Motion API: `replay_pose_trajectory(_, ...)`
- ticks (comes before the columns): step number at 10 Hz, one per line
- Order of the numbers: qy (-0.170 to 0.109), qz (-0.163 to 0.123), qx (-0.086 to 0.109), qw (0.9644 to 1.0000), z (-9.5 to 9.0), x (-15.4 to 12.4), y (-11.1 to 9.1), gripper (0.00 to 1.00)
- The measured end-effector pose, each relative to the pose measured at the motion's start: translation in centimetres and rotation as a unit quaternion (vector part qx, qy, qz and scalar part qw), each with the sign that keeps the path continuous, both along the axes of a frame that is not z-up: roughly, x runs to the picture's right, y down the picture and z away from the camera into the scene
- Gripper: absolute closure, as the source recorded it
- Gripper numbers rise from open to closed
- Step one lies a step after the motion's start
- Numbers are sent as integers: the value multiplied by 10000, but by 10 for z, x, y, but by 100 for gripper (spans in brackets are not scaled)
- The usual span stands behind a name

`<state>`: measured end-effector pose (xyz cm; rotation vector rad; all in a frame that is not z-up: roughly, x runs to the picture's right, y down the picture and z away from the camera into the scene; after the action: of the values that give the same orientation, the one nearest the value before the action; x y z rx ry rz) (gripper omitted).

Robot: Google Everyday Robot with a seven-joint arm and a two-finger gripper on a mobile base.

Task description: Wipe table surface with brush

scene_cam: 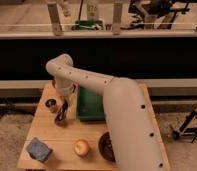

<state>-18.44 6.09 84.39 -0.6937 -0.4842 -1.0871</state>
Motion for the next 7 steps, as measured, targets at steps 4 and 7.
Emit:
replay_pose_trajectory(4, -265, -208, -20, 9994, 9, -51, -1, 100)
replay_pose_trajectory(7, -548, -365, -162, 9977, 1, -66, 12, 100)
